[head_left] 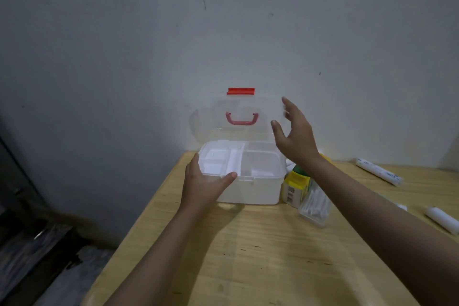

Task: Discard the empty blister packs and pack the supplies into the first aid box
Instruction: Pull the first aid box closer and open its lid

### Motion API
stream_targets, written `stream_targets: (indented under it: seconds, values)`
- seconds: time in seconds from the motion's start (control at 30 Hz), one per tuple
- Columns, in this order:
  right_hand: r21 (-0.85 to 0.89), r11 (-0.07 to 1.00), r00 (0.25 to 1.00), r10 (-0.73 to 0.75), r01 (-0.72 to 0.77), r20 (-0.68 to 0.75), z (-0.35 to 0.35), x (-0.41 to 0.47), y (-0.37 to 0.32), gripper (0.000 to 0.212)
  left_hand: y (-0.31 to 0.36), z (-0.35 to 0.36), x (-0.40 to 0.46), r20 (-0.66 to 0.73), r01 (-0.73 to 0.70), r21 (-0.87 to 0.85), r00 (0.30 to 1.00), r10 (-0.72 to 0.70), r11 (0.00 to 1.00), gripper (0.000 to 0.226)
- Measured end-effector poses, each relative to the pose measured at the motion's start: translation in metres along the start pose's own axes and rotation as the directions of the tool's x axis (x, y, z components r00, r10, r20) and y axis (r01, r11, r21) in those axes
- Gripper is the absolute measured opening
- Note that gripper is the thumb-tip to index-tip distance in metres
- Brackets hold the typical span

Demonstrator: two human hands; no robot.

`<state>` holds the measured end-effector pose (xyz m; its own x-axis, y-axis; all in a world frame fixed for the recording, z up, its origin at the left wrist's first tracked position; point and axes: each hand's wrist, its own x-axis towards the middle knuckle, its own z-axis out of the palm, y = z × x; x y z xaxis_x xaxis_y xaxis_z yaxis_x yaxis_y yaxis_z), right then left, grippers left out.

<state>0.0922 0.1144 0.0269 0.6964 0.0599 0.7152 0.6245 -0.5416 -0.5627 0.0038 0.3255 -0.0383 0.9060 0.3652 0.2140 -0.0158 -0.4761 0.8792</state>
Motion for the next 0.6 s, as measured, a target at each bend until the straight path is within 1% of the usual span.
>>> stream_targets:
  seconds: [0.23,0.4,0.5,0.6]
  values:
    - [-0.054,0.992,0.99,0.116,-0.111,0.087,0.012,0.008,0.015,0.071,-0.002,0.003,0.003,-0.031,-0.011,-0.035,0.999,0.009,0.999,0.103]
    - [-0.046,0.985,0.97,0.17,-0.164,0.177,0.015,0.012,0.016,0.077,-0.003,0.004,0.004,-0.03,0.003,-0.036,1.0,-0.004,0.999,0.104]
    - [-0.063,0.982,0.961,0.188,-0.179,0.205,0.008,0.013,0.014,0.075,-0.004,0.004,0.005,-0.025,0.019,-0.041,0.999,-0.02,0.999,0.106]
    - [-0.102,0.981,0.961,0.18,-0.162,0.209,-0.008,0.009,0.012,0.065,-0.003,0.005,0.003,-0.033,0.02,-0.049,0.999,-0.022,0.999,0.106]
